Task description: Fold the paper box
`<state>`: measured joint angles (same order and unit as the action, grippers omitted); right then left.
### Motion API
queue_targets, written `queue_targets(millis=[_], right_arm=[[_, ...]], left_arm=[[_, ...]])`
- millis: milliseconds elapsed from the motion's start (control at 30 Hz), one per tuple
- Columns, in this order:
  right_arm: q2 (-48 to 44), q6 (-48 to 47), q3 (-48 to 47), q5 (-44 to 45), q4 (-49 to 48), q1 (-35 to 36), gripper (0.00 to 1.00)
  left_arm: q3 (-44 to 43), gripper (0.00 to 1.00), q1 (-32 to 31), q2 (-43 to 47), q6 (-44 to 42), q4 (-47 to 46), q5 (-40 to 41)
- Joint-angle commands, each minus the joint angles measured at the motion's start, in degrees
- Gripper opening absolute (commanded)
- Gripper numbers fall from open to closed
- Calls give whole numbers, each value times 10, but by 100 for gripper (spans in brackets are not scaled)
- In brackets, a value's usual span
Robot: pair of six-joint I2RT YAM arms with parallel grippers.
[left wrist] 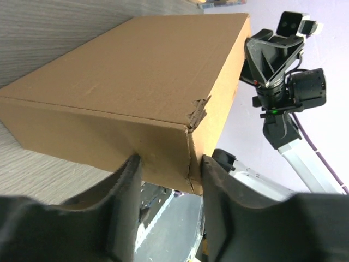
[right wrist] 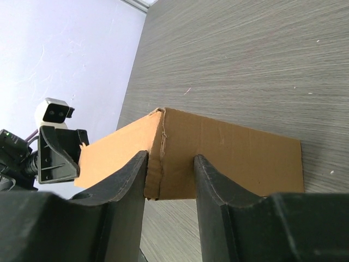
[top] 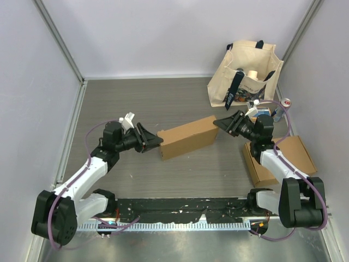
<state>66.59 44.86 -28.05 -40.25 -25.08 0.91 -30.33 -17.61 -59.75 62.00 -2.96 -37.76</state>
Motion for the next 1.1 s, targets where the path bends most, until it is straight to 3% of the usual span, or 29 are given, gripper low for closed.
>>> queue_targets(millis=[0, 33, 167, 233, 300, 433, 500, 600, 700, 767, 933, 1000, 1067], right_arm=[[30, -14, 29, 31, 53, -2, 27], [37, -15, 34, 32, 48, -2, 27], [64, -23, 42, 37, 30, -2, 26], [67, -34, 37, 35, 38, -1, 26], [58, -64, 28, 36, 70, -2, 27], [40, -94, -1, 13, 117, 13, 28], [22, -92, -1, 5, 131, 33, 28], [-20, -73, 25, 6, 148, 72, 27], [-81, -37, 76, 32, 151, 97, 30], [-111, 19, 105, 32, 149, 101, 38], [-190, 97, 165, 7, 214, 91, 43], [-224, 90, 158, 17, 254, 92, 48], [-253, 53, 139, 33, 339, 91, 57]], left_arm=[[91, 37, 3, -58, -46, 32, 36], [100, 25, 4, -73, -50, 23, 39], [132, 12, 21, -138, -62, -14, 65], [149, 11, 27, -148, -47, -41, 41], [129, 15, 26, -108, -60, -7, 46], [49, 42, 26, -19, -135, 125, 74], [5, 50, 26, -7, -149, 165, 56], [-12, 48, 21, -12, -136, 175, -4], [11, 33, -2, 1, -102, 173, -4], [44, 31, -10, 30, -68, 172, 4], [115, 47, -11, 126, -1, 182, 4], [120, 60, -10, 184, 11, 207, 22], [108, 66, -10, 225, 8, 247, 38]])
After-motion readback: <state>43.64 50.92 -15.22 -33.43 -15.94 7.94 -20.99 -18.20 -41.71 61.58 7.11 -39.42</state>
